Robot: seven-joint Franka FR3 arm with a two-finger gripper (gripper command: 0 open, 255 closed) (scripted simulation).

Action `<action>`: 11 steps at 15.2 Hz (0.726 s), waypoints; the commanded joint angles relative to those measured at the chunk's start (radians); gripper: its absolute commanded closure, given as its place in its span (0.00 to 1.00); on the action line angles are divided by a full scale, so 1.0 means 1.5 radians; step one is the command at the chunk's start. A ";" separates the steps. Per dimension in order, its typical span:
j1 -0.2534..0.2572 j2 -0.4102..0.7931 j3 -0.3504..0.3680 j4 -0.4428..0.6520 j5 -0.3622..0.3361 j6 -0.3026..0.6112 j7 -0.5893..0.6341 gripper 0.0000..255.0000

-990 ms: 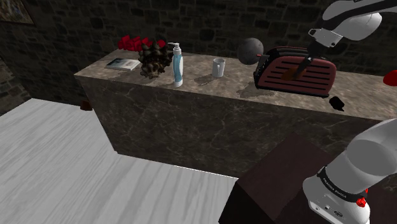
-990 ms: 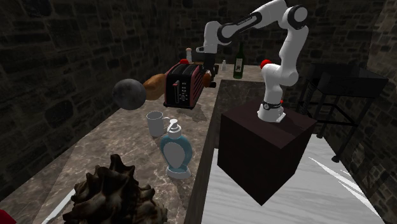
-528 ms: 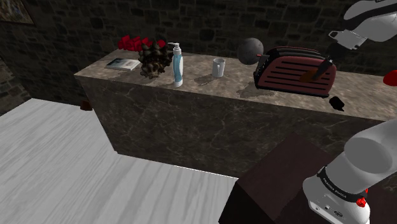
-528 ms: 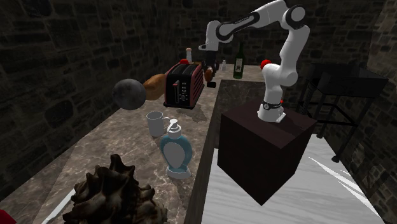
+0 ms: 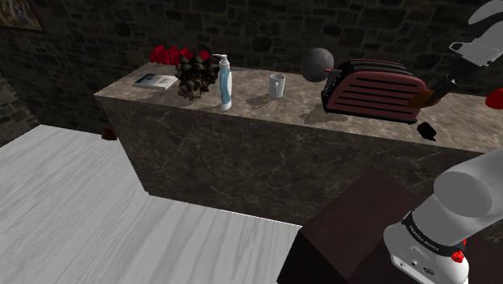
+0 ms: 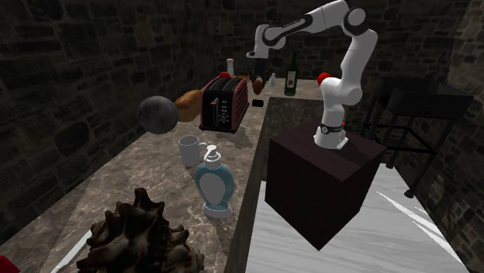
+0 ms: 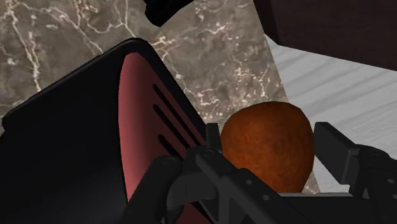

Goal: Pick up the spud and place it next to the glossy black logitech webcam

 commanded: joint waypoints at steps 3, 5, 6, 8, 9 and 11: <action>-0.009 0.042 -0.061 0.047 0.012 -0.025 -0.080 1.00; -0.012 0.070 -0.095 0.074 0.024 -0.039 -0.124 1.00; -0.014 0.087 -0.112 0.089 0.033 -0.047 -0.147 1.00; -0.017 0.126 -0.147 0.122 0.057 -0.063 -0.197 1.00; -0.020 0.150 -0.165 0.139 0.073 -0.073 -0.224 1.00; -0.032 0.206 -0.197 0.177 0.113 -0.095 -0.284 1.00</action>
